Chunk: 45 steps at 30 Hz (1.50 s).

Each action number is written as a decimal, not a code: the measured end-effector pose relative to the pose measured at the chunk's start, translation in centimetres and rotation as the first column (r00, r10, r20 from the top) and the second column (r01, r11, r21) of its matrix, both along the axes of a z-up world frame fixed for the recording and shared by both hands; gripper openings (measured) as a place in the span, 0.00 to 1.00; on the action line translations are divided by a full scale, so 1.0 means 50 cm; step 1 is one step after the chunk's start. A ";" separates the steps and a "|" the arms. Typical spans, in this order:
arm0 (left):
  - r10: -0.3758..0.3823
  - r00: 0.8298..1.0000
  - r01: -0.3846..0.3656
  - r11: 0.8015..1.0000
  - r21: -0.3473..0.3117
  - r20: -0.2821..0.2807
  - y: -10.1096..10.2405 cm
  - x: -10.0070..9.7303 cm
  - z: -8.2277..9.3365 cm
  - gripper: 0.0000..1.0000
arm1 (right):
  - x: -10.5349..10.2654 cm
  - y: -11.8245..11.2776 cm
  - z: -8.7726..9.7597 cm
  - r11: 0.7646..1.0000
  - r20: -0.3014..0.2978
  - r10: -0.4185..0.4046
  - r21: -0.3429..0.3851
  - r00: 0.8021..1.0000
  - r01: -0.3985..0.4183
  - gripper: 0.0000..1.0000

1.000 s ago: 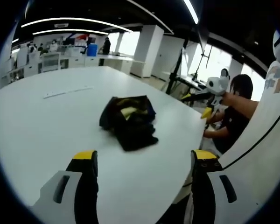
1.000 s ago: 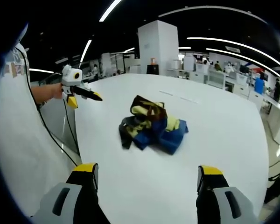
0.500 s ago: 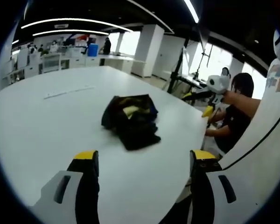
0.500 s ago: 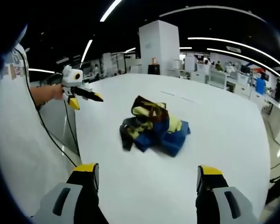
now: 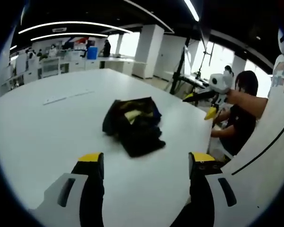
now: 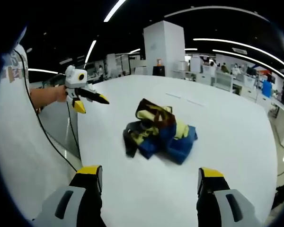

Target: Fold the garment on the visible template until the final outline fits inside the template.

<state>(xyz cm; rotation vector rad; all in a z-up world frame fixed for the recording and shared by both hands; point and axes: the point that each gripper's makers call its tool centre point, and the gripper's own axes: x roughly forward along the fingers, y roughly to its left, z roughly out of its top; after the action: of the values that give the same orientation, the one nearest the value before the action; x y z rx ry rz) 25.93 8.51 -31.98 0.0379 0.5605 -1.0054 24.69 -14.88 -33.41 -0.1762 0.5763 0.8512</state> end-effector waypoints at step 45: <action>-0.008 1.000 0.008 1.000 0.027 0.016 -0.016 0.083 -0.025 0.57 | 0.096 0.029 -0.003 1.000 0.028 0.001 0.025 1.000 -0.002 0.40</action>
<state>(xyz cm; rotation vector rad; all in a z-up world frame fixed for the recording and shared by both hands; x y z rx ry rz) 30.09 7.72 -33.20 0.0721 0.5590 -1.0045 29.49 -13.41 -33.58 -0.1657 0.5389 0.8554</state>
